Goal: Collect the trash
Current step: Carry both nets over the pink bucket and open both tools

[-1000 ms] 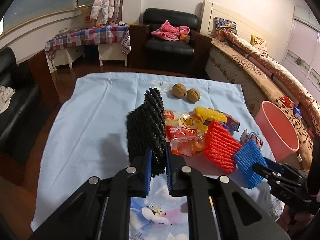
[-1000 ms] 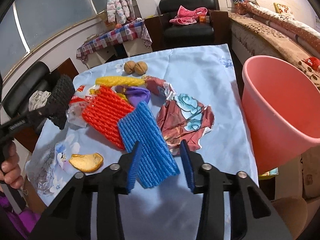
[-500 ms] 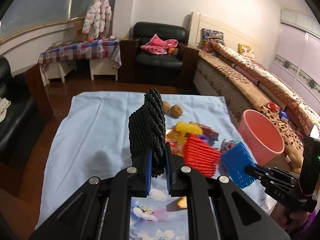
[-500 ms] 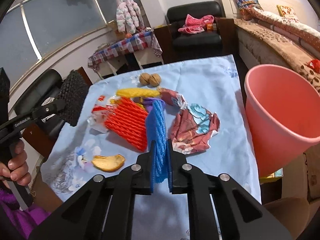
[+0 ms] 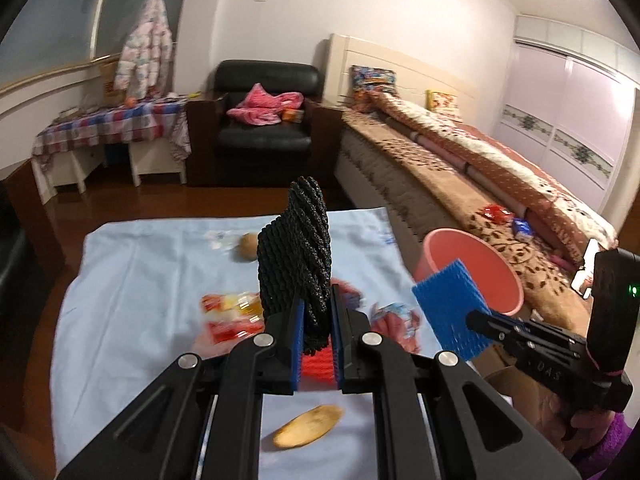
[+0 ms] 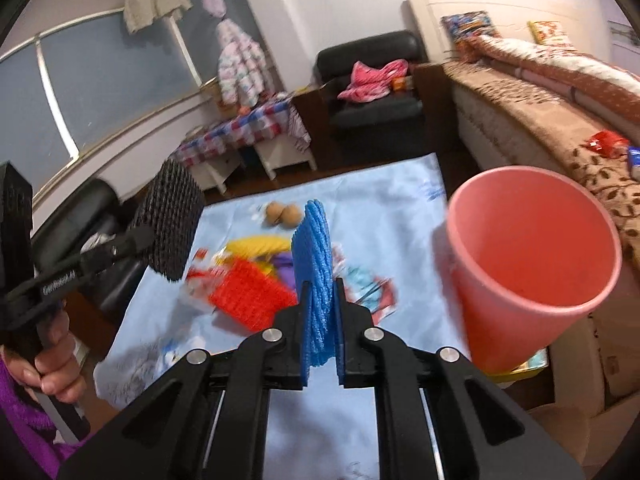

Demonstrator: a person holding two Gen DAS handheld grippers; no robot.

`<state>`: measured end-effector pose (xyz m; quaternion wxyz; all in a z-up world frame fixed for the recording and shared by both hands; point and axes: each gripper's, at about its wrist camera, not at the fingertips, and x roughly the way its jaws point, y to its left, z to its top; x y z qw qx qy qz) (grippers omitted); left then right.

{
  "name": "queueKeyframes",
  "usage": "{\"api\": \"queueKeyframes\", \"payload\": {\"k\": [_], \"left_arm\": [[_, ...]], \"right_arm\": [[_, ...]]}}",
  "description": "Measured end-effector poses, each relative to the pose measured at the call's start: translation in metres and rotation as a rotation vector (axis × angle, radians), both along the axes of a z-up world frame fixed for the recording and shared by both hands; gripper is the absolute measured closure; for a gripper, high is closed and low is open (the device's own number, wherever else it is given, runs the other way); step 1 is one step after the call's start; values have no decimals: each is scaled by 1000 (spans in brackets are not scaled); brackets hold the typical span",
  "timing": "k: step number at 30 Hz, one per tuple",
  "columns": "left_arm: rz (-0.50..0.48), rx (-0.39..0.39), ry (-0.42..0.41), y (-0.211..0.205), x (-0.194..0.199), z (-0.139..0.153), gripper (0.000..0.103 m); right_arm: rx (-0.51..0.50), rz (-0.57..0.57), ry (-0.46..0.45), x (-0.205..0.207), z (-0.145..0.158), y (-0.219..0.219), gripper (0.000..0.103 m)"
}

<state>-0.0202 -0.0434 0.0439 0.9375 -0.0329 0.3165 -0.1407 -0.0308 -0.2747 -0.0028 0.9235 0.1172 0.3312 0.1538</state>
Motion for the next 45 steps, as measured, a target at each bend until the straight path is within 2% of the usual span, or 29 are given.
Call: {"api": "queueKeyframes", "payload": {"k": [14,21,26,31,37,45], "left_arm": [[-250,-39,-21,-105,39,5,92],[-376,-57,-11,-163,54,0,92],[-443,-63,27,-199,65,-14,92],[-473,-41,68,-226,81,-35,92],[-483,-53,142,-240,97,-59,92],[-476,-33,178,-250,105,-78,92]], "right_arm": [[-29,-293,-25,21,0,-93,93],[-48,-361,-4,30,-11,-124,93],[-43,-398,19,33,-22,-141,93],[-52,-418,41,41,-33,-148,93],[-46,-437,51,50,-41,-158,93],[-55,-457,67,58,-51,-164,93]]}}
